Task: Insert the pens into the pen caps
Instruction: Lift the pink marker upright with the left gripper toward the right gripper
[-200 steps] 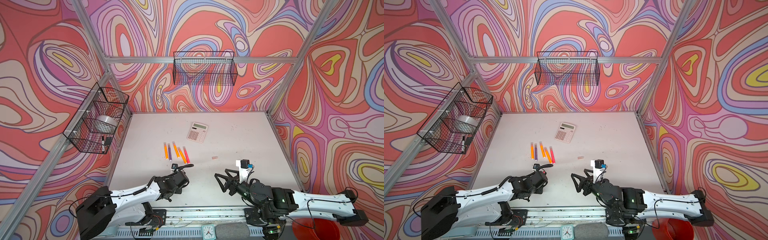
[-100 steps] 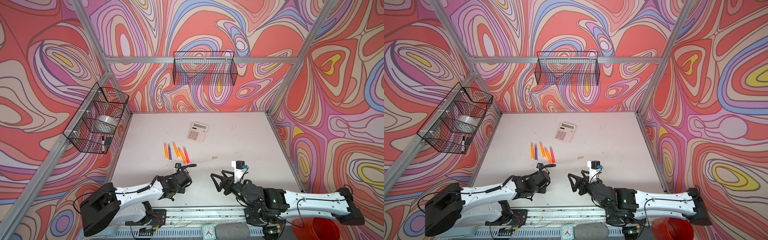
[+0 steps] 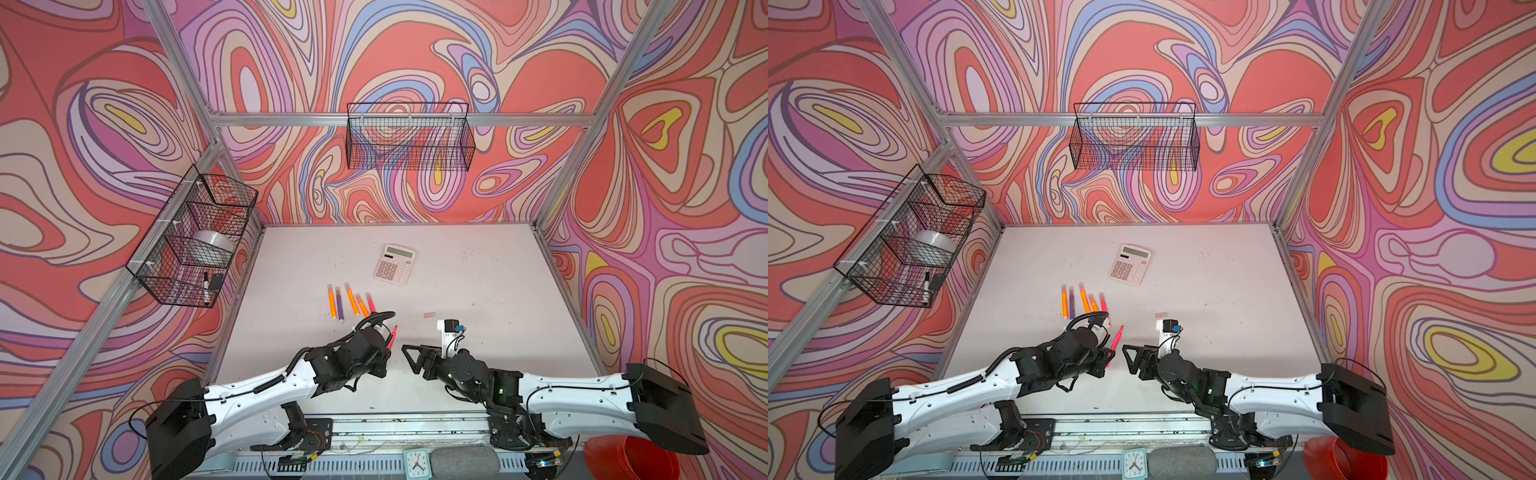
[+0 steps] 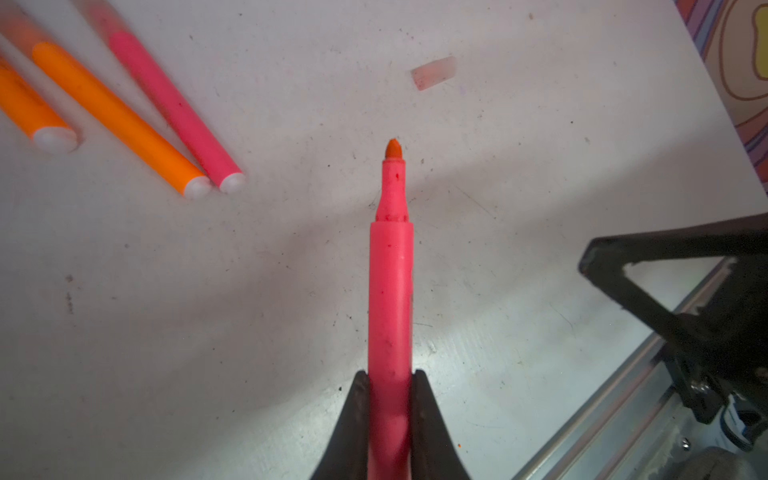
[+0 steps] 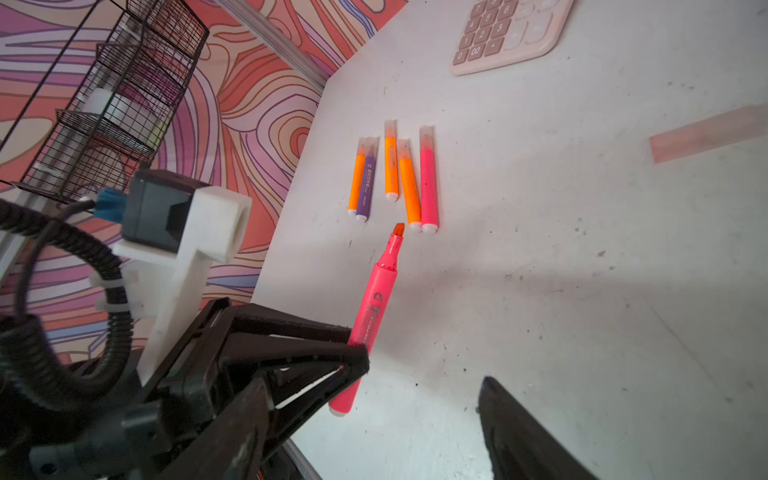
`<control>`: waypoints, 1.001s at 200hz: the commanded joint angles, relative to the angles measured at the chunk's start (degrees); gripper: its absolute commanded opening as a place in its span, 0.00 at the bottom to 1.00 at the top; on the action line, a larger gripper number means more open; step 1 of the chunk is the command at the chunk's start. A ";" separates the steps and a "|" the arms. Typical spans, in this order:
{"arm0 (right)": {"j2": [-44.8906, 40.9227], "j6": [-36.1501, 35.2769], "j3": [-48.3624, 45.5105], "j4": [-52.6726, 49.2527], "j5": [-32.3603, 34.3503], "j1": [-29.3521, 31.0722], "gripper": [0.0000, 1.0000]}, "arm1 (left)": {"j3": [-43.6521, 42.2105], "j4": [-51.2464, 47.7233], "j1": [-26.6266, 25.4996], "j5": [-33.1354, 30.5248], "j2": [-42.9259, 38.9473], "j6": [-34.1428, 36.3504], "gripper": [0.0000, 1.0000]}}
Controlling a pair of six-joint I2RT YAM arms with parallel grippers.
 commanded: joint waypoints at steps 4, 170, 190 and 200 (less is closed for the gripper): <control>3.90 2.79 -0.59 10.59 -1.50 -0.28 0.78 | -0.08 6.12 -0.22 3.99 -0.36 3.28 0.01; 13.59 4.62 4.50 14.28 4.74 -0.28 0.40 | -7.90 13.43 -0.49 8.38 -8.55 4.55 0.01; 13.70 4.14 4.51 15.47 4.61 -0.28 0.32 | -8.05 12.49 -0.49 8.10 -9.45 4.92 0.01; 13.68 3.87 5.17 14.40 4.27 -0.30 0.25 | -8.11 12.43 -0.49 7.96 -9.77 5.03 0.02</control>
